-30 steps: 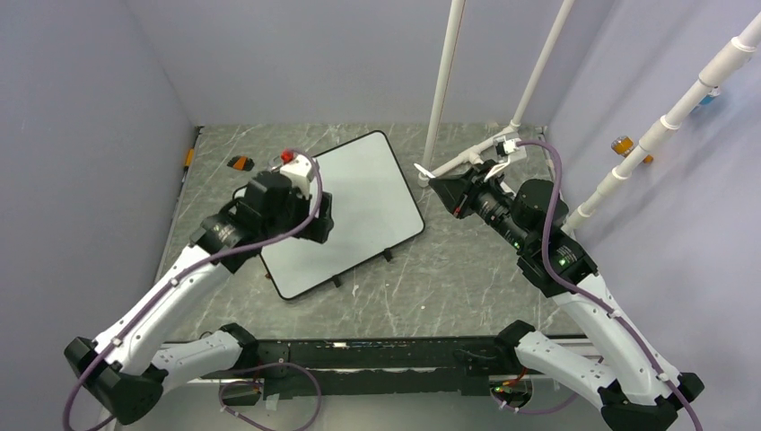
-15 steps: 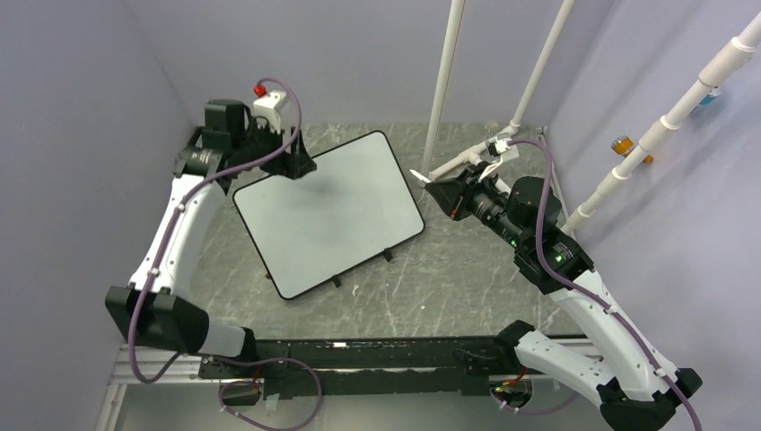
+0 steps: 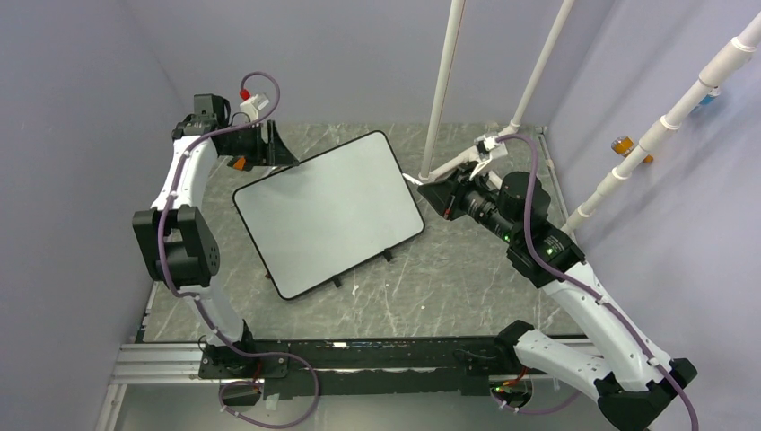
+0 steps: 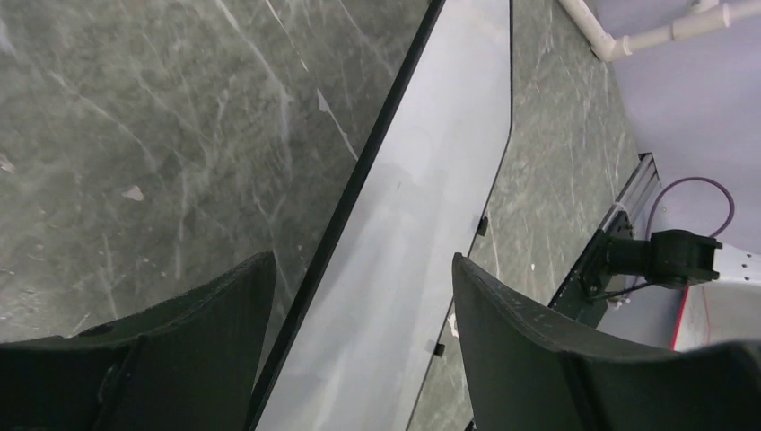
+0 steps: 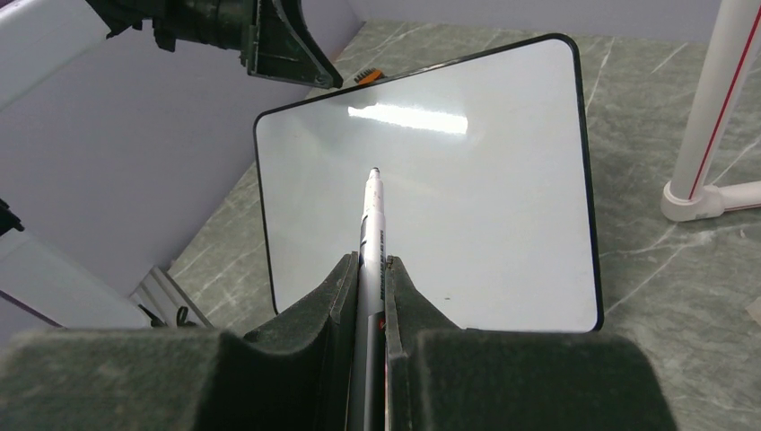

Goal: Write a sentence on the whiteboard

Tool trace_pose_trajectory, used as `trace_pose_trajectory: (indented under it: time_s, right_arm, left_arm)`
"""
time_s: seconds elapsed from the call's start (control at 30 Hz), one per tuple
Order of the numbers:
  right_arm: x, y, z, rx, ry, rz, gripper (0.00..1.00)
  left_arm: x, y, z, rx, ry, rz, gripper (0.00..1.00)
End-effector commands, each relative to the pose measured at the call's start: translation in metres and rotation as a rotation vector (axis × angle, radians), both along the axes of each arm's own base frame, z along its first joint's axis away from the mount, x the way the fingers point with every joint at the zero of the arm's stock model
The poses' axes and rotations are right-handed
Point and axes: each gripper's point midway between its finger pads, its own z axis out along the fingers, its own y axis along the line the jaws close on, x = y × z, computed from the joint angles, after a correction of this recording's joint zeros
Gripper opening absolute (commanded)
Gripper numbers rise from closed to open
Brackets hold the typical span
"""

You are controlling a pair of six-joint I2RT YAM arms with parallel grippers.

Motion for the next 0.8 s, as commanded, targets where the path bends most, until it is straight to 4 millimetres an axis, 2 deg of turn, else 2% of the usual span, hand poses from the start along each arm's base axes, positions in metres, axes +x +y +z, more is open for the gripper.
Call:
trace_pose_trajectory:
  time_s: [0.0,0.23,0.5,0.77]
  right_arm:
    - [0.0,0.002,0.027,0.049,-0.059,0.01,0.0]
    - [0.002,0.01,0.023,0.06,-0.042,0.04,0.0]
    - [0.0,0.01,0.023,0.051,-0.04,0.045,0.0]
    - [-0.001,0.012,0.025,0.041,-0.037,0.061,0.0]
  left_arm:
    - [-0.006,-0.008,0.018,-0.01,-0.075,-0.065,0.76]
    - [-0.007,-0.014,-0.011,-0.037,0.002,-0.103,0.69]
    - [-0.004,-0.016,-0.022,-0.054,0.035,-0.119,0.64]
    - [-0.013,-0.027,-0.03,-0.102,0.061,-0.185,0.58]
